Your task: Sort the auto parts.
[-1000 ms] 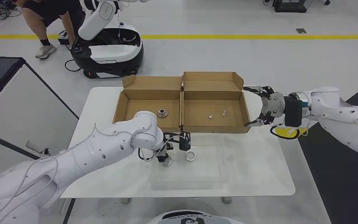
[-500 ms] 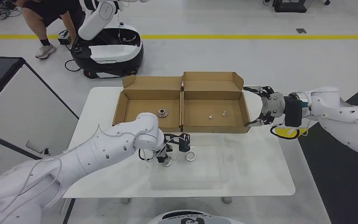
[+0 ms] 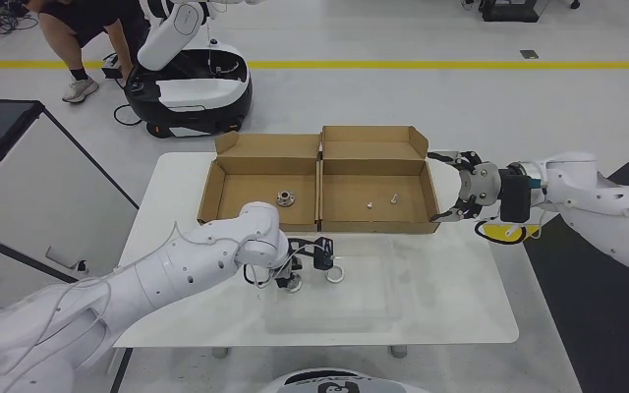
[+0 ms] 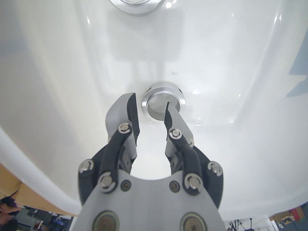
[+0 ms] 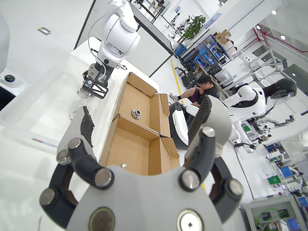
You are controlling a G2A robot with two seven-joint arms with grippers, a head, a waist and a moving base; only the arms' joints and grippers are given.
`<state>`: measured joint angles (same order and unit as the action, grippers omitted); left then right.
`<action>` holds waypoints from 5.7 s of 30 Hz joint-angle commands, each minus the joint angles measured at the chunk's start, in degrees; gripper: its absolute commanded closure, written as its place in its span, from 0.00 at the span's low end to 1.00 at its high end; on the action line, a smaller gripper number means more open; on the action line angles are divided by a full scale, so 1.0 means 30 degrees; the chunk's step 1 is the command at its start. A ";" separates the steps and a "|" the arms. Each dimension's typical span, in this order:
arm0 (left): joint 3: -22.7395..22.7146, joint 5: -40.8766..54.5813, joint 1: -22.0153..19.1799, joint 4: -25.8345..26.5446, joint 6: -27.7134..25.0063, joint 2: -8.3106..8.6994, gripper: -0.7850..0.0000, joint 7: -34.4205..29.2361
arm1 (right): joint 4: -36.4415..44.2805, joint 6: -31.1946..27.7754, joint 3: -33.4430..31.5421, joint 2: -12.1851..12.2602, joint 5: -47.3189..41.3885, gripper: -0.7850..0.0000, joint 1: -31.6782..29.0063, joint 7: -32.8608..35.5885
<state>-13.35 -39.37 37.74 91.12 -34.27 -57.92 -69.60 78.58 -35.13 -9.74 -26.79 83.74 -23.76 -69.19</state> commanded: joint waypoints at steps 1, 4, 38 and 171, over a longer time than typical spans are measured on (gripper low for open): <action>-0.0017 -0.0148 0.0090 -0.0059 -0.0019 -0.0007 0.62 0.0056 | 0.0000 0.0000 0.0000 0.0000 0.0001 0.00 0.0000 -0.0001; -0.0056 -0.0374 0.0198 -0.0116 -0.0048 -0.0024 0.62 0.0143 | 0.0000 0.0000 0.0000 0.0000 0.0001 0.00 0.0000 -0.0001; -0.0640 -0.1373 0.0524 0.0224 0.0100 -0.0486 1.00 -0.0238 | 0.0000 0.0000 0.0000 0.0000 0.0001 0.00 0.0000 -0.0001; -2.3585 1.6542 1.3008 0.7920 -0.7911 0.2306 1.00 1.8372 | 0.0000 0.0000 0.0000 0.0000 0.0001 0.00 0.0000 -0.0001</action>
<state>-83.85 10.18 76.70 114.85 -58.00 -50.99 -13.96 78.58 -35.13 -9.74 -26.79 83.74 -23.76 -69.19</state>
